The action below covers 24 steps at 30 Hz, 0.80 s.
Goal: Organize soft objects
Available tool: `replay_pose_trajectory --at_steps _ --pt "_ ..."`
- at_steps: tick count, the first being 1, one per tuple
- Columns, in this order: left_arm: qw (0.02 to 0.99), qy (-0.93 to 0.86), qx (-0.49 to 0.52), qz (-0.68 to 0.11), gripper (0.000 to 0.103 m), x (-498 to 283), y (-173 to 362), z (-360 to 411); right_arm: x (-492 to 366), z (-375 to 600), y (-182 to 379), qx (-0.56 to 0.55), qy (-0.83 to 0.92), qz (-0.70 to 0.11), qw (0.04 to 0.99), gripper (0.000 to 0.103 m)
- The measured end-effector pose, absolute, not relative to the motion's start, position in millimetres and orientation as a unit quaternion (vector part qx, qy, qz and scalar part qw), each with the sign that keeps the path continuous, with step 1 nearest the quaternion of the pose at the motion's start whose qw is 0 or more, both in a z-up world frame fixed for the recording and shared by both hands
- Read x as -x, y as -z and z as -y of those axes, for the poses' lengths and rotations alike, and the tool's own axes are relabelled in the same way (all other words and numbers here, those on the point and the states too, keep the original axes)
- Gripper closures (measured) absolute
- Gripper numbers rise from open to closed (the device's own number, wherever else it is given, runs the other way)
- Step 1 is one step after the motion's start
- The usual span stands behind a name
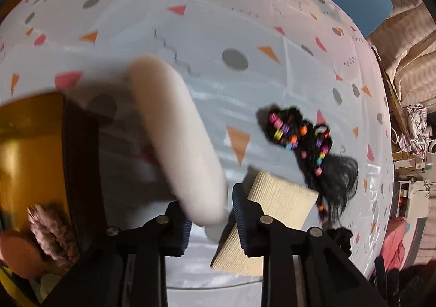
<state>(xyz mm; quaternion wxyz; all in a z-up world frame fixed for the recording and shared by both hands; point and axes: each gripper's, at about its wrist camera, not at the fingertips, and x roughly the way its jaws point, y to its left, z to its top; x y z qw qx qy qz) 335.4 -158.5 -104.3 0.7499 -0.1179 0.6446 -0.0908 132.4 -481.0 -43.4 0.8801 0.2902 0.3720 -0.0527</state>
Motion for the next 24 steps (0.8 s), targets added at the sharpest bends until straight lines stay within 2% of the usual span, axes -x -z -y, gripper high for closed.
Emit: replay_pose_trajectory --at_steps 7,17,24 --pt "0.764 0.115 0.094 -0.628 0.091 -311 101 150 -136 476 47 -0.273 0.059 -0.383 0.881 0.004" --pt "0.808 0.173 0.022 -0.562 0.093 -266 64 160 -139 472 52 -0.261 0.062 -0.395 0.879 0.004" --pt "0.797 0.248 -0.007 -0.551 0.094 -223 50 165 -140 474 55 -0.258 0.070 -0.400 0.877 0.005"
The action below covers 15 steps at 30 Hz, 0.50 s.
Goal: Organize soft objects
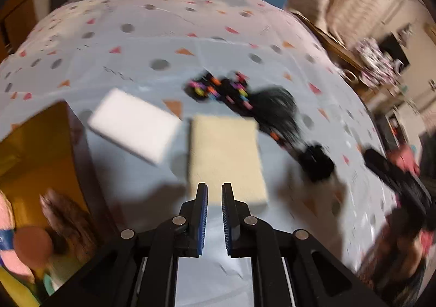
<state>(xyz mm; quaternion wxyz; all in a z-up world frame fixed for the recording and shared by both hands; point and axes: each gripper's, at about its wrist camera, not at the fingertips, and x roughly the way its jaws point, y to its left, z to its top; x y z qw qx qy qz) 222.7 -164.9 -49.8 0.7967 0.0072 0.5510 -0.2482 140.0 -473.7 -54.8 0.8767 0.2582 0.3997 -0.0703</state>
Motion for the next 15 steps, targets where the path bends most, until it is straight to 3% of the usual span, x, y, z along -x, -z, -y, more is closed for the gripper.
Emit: replay_pose_trajectory --at_steps 3,5,9,12,14,15 --pt "0.785 0.262 0.015 -0.562 0.093 -214 55 163 -140 473 55 -0.256 0.070 -0.401 0.877 0.004" --pt "0.791 0.251 0.009 -0.558 0.085 -216 51 159 -140 472 56 -0.257 0.068 -0.403 0.876 0.005" --pt "0.792 0.235 0.027 -0.562 0.056 -245 46 154 -139 471 54 -0.259 0.065 -0.400 0.877 0.005" --pt "0.777 0.205 0.089 -0.588 0.052 -276 50 145 -140 469 54 -0.259 0.062 -0.402 0.876 0.004" --pt "0.750 0.182 0.141 -0.621 0.044 -297 62 139 -141 467 54 -0.258 0.057 -0.404 0.876 0.004" --pt "0.737 0.159 0.172 -0.634 0.033 -306 68 135 -141 466 54 -0.257 0.056 -0.404 0.876 0.004"
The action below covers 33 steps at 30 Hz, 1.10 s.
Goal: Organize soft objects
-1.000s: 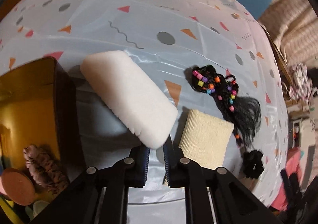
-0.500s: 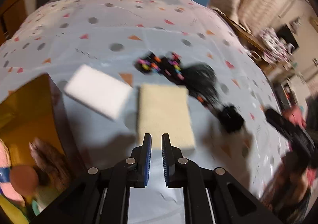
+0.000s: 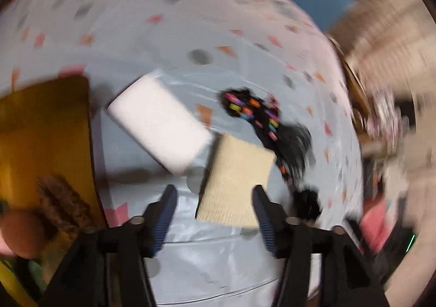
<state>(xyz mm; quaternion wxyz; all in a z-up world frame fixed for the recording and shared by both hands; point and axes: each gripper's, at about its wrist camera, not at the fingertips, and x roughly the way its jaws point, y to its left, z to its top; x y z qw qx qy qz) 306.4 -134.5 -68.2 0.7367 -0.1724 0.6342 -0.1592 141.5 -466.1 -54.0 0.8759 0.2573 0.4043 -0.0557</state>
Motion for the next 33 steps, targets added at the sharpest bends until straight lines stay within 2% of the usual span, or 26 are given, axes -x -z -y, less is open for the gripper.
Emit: replay_pose_trajectory --at_steps 1,2,6,15,17,19,22,24,26,30,33 --pt "0.725 0.144 0.186 -0.648 0.019 -315 75 134 -142 465 54 -0.256 0.054 -0.404 0.876 0.004" --pt "0.718 0.131 0.191 -0.656 0.018 -321 79 134 -142 465 53 -0.257 0.051 -0.404 0.877 0.004" --pt "0.722 0.079 0.205 -0.656 0.018 -341 83 135 -142 467 53 -0.271 0.044 -0.402 0.874 0.004" --pt "0.734 0.018 0.156 -0.660 0.020 -374 91 158 -139 467 46 -0.286 0.023 -0.389 0.875 0.004" --pt "0.736 0.021 0.140 -0.662 0.024 -375 93 164 -139 467 45 -0.288 0.020 -0.387 0.876 0.004" --pt "0.743 0.028 0.119 -0.658 0.040 -375 93 170 -139 466 44 -0.289 0.018 -0.386 0.876 0.004" --pt "0.743 0.031 0.105 -0.660 0.044 -372 95 169 -138 466 42 -0.287 0.017 -0.384 0.878 0.004" --pt "0.721 0.035 0.152 -0.675 0.047 -373 104 159 -137 465 41 -0.287 0.017 -0.383 0.878 0.004" --pt "0.722 0.027 0.183 -0.667 0.047 -370 105 153 -137 465 42 -0.285 0.018 -0.384 0.878 0.004" --pt "0.715 0.007 0.221 -0.663 0.033 -367 103 153 -139 464 45 -0.284 0.019 -0.391 0.875 0.004" --pt "0.722 -0.010 0.205 -0.661 0.030 -374 100 162 -139 463 46 -0.285 0.015 -0.393 0.874 0.004"
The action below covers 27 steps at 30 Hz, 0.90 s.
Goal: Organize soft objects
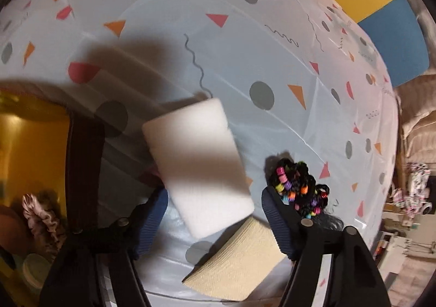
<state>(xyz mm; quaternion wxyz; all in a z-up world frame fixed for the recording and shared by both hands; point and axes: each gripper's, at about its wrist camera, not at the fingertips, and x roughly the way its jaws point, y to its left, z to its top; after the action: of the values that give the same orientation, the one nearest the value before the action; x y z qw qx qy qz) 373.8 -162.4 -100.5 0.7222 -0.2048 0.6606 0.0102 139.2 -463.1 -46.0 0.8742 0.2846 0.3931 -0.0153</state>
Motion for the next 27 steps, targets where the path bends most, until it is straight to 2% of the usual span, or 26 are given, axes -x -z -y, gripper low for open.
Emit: replay_pose_trajectory --at_steps 9,16,27 --pt "0.732 -0.066 0.113 -0.669 0.031 -391 112 188 -139 460 46 -0.287 0.001 -0.394 0.873 0.004" --pt "0.750 -0.044 0.113 -0.650 0.047 -373 104 185 -138 465 44 -0.291 0.010 -0.385 0.876 0.004" --pt "0.785 0.066 0.073 -0.612 0.047 -310 78 204 -135 500 63 -0.358 0.059 -0.377 0.852 0.005"
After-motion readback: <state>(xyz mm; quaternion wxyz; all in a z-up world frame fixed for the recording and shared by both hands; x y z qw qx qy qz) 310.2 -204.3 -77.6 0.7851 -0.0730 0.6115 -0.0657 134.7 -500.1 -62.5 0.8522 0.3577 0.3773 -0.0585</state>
